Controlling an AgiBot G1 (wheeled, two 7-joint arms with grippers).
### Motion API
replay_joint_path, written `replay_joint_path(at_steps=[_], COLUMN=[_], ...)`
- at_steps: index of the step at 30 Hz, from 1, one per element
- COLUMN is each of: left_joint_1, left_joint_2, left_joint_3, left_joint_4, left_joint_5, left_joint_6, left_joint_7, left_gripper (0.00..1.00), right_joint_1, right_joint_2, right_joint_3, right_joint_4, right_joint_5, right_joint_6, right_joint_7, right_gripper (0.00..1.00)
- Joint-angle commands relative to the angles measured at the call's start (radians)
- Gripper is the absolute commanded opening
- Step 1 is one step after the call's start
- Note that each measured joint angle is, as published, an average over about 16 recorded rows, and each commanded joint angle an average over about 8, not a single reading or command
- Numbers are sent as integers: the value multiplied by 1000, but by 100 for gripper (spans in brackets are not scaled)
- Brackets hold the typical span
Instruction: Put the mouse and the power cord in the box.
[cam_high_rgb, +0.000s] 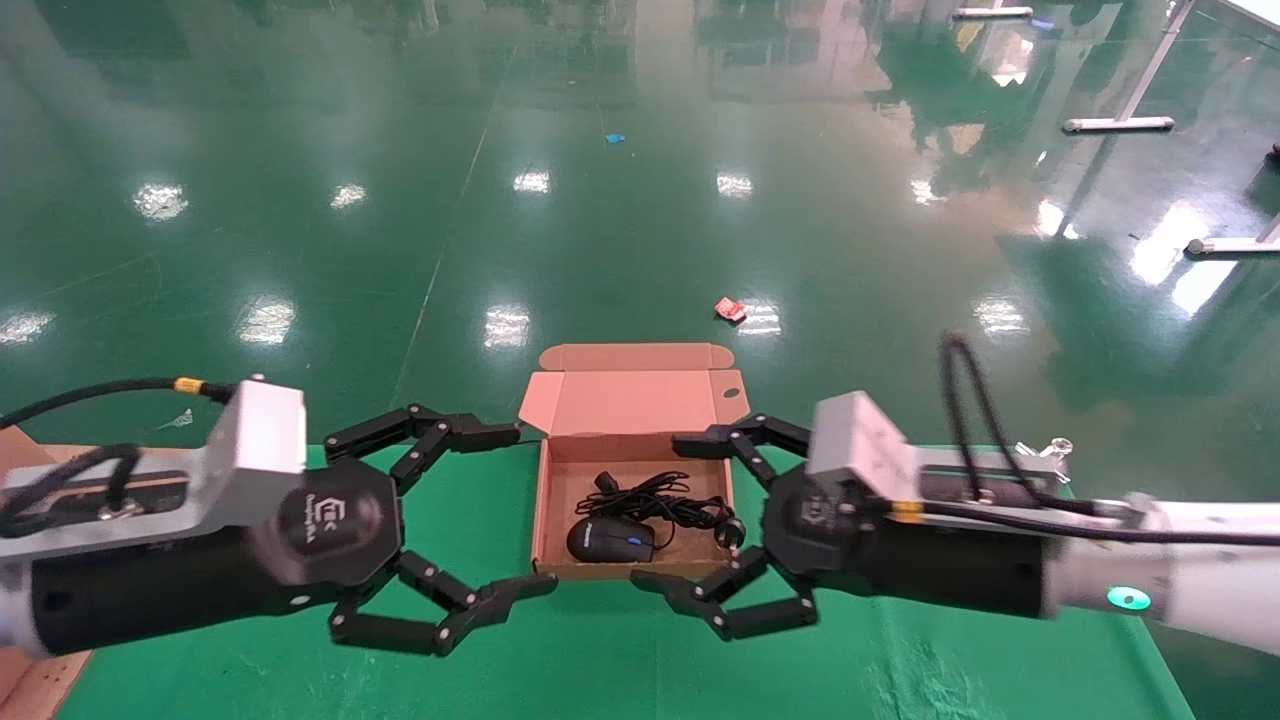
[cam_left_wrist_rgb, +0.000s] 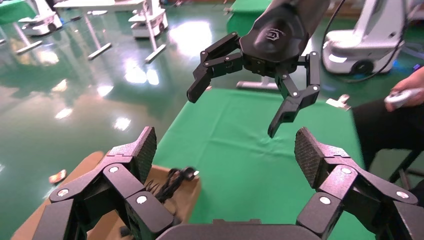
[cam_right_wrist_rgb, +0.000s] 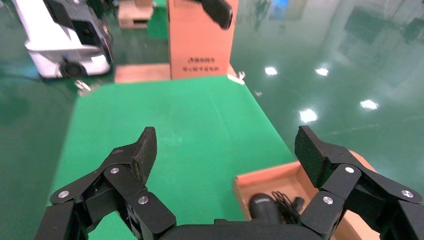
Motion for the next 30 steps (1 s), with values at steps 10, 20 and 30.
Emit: replay_joint_path(at_steps=[10,20,30], left_joint_1=[71,132,150], left_joint_2=[-18,-33,-37], left_joint_3=[-140,-258,-294], left_joint_4=[-42,-77,-87], left_joint_5=[-45,-83,-95], left_joint_6=[139,256,292], left_joint_7=[-85,-157,-173], left_gripper=[100,100,100], right_joint_1=[-112,-206,-239], right_joint_2=[140,259,299], right_joint_3=[141,261,301], right_joint_4=[147,272,315], right_joint_5=[134,247,287], right_joint_6=[-114,-210,-243], right_joint_7=[110,204,228], right_gripper=[100,100,100])
